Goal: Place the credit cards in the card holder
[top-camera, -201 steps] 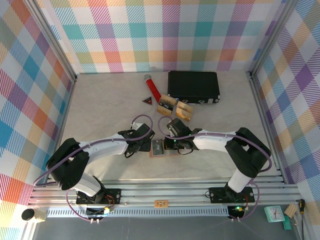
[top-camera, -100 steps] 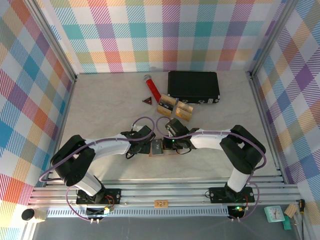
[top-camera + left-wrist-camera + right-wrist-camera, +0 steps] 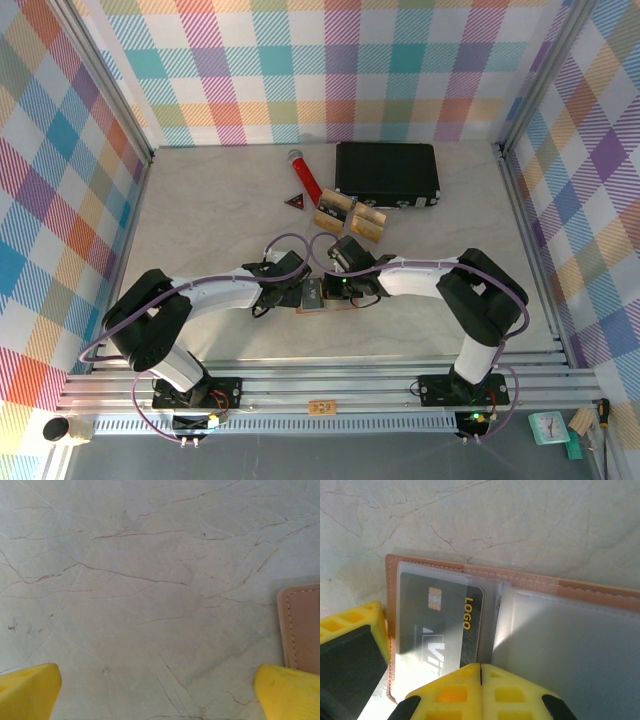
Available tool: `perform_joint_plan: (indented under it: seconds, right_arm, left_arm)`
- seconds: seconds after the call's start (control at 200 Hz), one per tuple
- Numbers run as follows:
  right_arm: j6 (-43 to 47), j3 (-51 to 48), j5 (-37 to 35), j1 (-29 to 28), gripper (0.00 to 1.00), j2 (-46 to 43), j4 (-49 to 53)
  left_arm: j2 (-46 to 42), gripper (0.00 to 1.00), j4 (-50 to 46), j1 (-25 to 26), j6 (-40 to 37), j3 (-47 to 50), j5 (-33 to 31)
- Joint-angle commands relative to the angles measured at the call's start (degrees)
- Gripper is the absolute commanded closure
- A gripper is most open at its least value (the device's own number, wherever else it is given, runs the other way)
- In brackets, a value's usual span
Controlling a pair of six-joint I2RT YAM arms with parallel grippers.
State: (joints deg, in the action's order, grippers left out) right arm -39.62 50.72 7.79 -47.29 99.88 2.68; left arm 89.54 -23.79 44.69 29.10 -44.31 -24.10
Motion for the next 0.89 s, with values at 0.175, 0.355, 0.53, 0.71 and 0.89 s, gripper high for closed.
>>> perform_joint_plan:
  seconds: [0.175,0.355,0.53,0.71,0.89]
  right_arm:
    - [1.0,1.8,1.3,-0.7,1.0,1.1,0.7]
    - [1.1,2.0,1.5,-0.7,1.0,1.2,0.8]
    - [1.1,2.5,1.9,-0.6,1.0,1.0,0.9]
    - [1.7,3.0,0.7,-0.6,1.0,-1.8,2.6]
    - [3.1,2.6,-1.7,-0.4,0.98,-6.4,5.6]
  left_arm:
    - [1.3,0.0,1.8,-0.4,0.7,1.9,1.5]
    - [0.9,0.0,1.7,-0.3,0.8,2.0,1.6]
    - [-0.4,0.0,1.0,-0.4,0.6,1.9,1.0]
    - [-3.4,0.0,-1.0,-0.8,0.0,1.7,-0.7]
    - [-7.5,0.0,-3.1,-1.5,-0.5,1.9,-1.3]
